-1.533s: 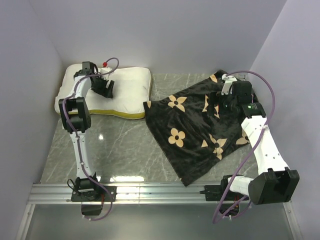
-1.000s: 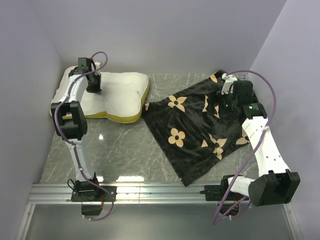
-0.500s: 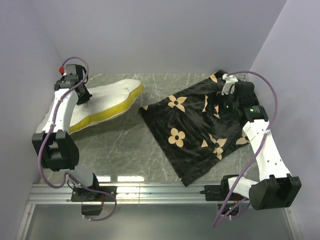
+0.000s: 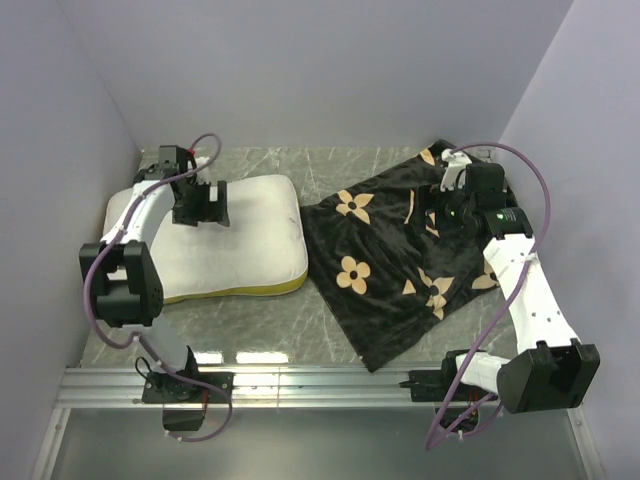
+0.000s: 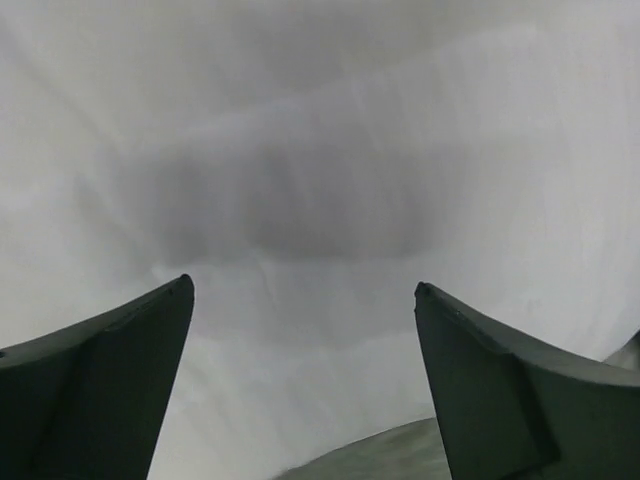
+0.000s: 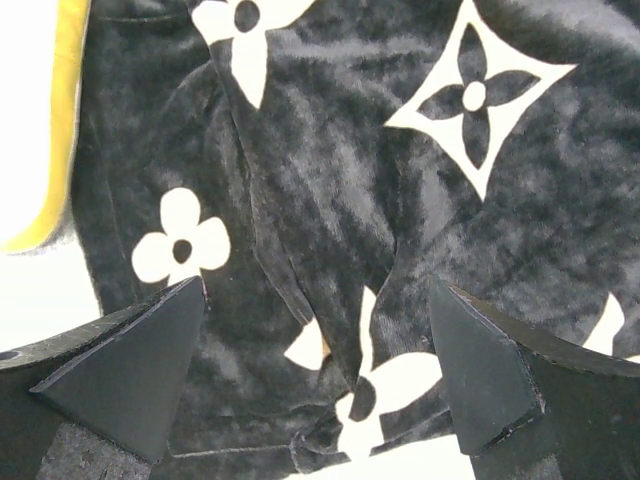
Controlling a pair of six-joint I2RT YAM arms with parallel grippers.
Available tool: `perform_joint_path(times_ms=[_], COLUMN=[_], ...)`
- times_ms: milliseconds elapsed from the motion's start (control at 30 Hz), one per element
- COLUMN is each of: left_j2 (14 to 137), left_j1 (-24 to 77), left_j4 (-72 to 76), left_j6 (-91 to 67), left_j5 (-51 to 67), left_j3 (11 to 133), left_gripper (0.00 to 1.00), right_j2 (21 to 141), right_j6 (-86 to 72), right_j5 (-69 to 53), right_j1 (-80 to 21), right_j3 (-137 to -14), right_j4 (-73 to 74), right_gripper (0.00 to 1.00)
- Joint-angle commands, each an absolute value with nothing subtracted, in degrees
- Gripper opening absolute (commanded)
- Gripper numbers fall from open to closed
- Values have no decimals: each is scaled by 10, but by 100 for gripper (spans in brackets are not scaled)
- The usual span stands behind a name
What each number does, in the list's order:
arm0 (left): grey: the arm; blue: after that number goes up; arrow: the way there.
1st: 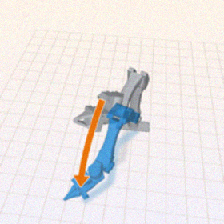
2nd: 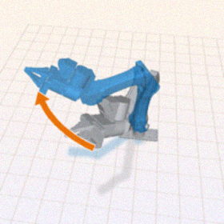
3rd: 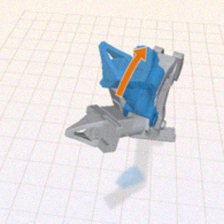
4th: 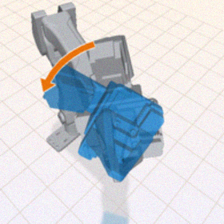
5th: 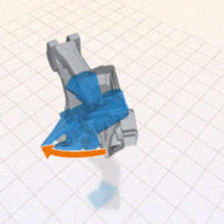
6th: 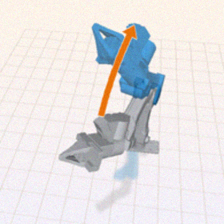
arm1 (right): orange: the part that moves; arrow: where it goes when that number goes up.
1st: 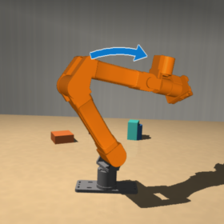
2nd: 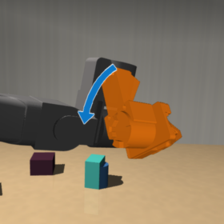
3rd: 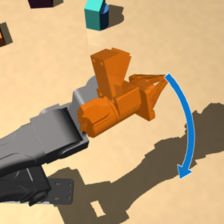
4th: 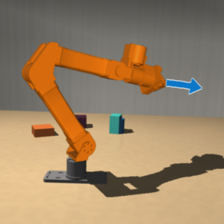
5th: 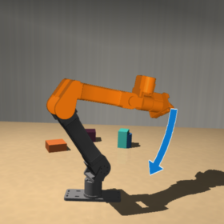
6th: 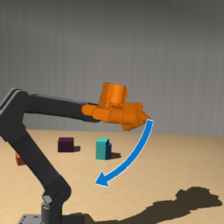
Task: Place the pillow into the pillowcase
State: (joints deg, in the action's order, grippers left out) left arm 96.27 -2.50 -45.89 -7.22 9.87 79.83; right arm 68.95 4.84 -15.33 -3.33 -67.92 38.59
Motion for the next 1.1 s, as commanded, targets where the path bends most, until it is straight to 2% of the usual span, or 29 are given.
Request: perform_joint_path(times_ms=[0, 100, 133, 267, 533, 800, 967, 1000, 1067], left_j2=[958, 1021, 1070, 1149, 1151, 1182, 1235, 1244, 1271], left_j1=[-26, -39, -44, -44, -4, 45, 57, 57, 58], left_j4=[-453, -560, -648, -700, -658, -538, -475, -474, -513], left_j6=[238, 432, 471, 581, 658, 644, 621, 609, 606], left_j5=[222, 264, 307, 315, 342, 295, 247, 239, 236], left_j3=[869, 991, 1071, 1152, 1041, 870, 837, 851, 883], left_gripper=[99, 99, 99, 99, 99, 99, 99, 97, 56], right_j2=[683, 686, 689, 702, 716, 733, 737, 737, 737], right_j6=[62, 64, 63, 67, 73, 79, 83, 83, 85], right_j5=[-153, -160, -163, -159, -146, -147, -143, -143, -144], right_j1=[-32, -32, -33, -32, -33, -33, -33, -33, -32], right_j3=[-705, -703, -703, -712, -721, -728, -729, -729, -729], right_j4=[396, 404, 407, 422, 435, 445, 446, 446, 446], right_gripper=[100, 100, 100, 100, 100, 100, 100, 100, 100])
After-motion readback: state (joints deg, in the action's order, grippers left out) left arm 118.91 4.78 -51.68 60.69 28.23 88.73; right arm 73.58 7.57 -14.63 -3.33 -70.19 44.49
